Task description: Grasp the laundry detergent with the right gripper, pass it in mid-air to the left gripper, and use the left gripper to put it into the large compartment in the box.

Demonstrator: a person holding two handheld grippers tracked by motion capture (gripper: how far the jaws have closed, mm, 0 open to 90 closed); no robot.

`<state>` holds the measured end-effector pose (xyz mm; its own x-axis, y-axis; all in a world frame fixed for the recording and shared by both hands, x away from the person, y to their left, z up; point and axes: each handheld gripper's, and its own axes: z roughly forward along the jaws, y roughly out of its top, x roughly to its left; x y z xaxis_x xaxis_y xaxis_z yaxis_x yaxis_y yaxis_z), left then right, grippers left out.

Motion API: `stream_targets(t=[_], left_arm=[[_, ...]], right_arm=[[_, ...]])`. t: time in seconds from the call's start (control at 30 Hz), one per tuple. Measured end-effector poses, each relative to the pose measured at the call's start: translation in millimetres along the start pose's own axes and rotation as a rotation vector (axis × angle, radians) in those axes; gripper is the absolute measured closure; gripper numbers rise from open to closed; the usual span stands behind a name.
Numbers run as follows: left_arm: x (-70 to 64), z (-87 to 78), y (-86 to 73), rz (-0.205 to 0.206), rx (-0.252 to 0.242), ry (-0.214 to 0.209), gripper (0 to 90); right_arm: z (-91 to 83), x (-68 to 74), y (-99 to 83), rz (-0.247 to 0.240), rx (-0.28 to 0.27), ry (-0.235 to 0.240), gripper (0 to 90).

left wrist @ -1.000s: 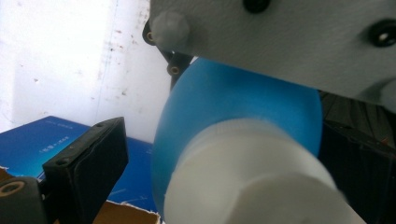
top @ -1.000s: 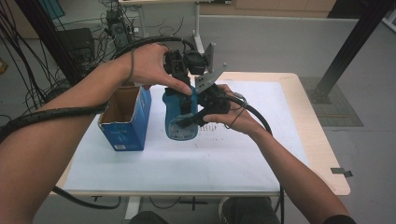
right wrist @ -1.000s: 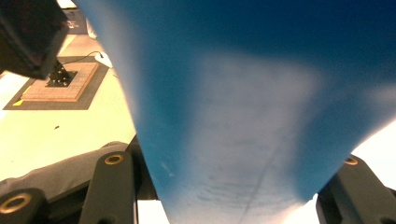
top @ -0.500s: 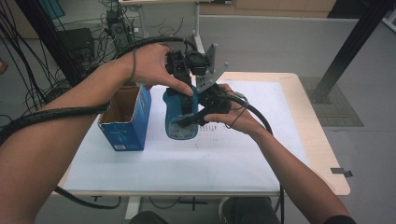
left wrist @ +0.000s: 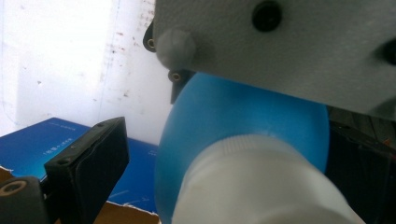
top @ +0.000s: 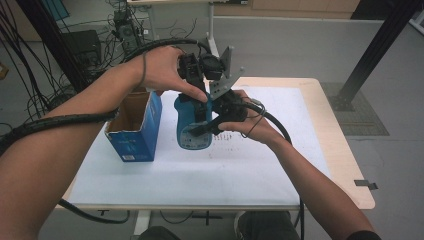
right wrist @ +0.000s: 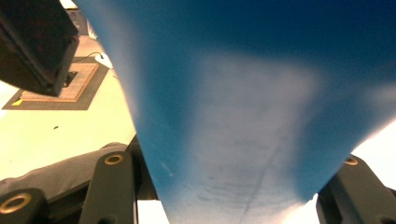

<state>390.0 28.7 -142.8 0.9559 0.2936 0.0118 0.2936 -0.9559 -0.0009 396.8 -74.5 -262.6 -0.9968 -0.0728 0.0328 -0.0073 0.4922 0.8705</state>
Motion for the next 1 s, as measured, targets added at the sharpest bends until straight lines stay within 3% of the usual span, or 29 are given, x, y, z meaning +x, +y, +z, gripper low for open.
stream_targets(t=[0.73, 1.0], left_arm=[[-2.1, -2.5, 1.6, 0.009, 0.013, 0.011, 7.0], [-2.2, -1.1, 1.6, 0.02, 0.016, 0.021, 12.8]], right_arm=[[-1.0, 2.2, 0.8, -0.007, 0.006, -0.005, 44.1], [-1.6, 2.4, 0.9, -0.008, 0.005, -0.008, 44.0]])
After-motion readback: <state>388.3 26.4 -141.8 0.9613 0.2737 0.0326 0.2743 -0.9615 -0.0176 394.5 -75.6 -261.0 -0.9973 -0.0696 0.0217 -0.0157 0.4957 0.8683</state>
